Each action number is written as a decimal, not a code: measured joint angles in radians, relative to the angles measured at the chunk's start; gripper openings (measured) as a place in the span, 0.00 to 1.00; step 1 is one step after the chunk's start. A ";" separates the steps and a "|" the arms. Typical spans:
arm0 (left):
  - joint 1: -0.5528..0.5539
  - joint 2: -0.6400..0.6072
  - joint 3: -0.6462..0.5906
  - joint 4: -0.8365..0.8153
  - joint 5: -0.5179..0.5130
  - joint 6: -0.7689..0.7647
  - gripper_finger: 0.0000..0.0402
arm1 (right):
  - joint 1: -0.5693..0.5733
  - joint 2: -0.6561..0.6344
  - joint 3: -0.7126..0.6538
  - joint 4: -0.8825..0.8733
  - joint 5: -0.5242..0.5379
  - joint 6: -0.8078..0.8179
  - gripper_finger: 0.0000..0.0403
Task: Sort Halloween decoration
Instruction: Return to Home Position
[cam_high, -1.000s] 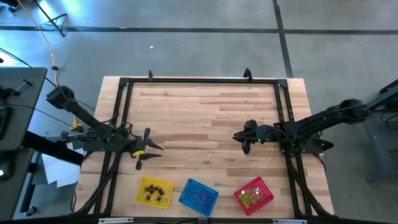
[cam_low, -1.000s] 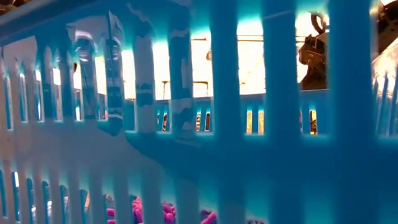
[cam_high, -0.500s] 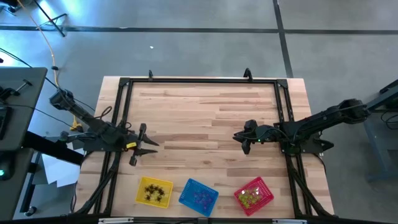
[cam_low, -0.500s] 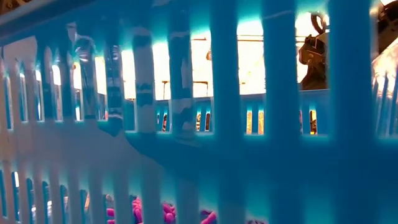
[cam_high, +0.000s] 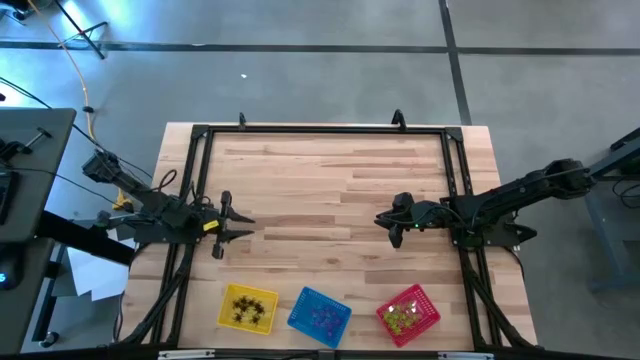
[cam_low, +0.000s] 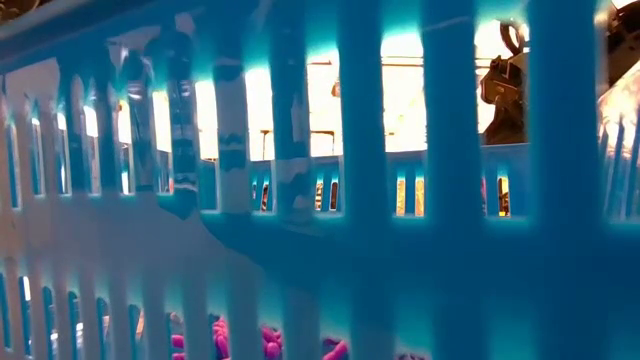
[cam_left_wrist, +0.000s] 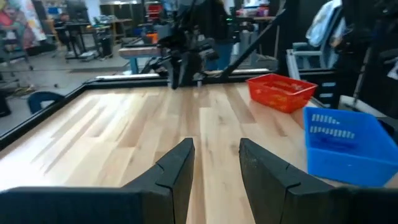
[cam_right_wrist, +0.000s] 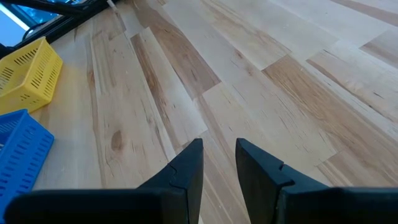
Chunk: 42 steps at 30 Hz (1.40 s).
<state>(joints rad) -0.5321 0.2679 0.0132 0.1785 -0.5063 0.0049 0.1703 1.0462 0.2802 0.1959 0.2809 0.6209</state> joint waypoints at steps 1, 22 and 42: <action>0.011 -0.007 0.000 -0.002 0.000 0.000 0.29 | 0.000 0.000 0.000 0.000 0.000 0.000 0.23; 0.363 -0.169 -0.001 -0.120 0.144 -0.518 0.29 | 0.000 0.000 0.000 0.000 0.000 0.000 0.23; 0.422 -0.177 -0.001 -0.134 0.271 -0.591 0.29 | 0.000 0.000 0.000 0.000 0.000 0.000 0.23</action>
<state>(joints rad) -0.1104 0.0914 0.0120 0.0445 -0.2352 -0.5861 0.1700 1.0462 0.2802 0.1963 0.2810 0.6209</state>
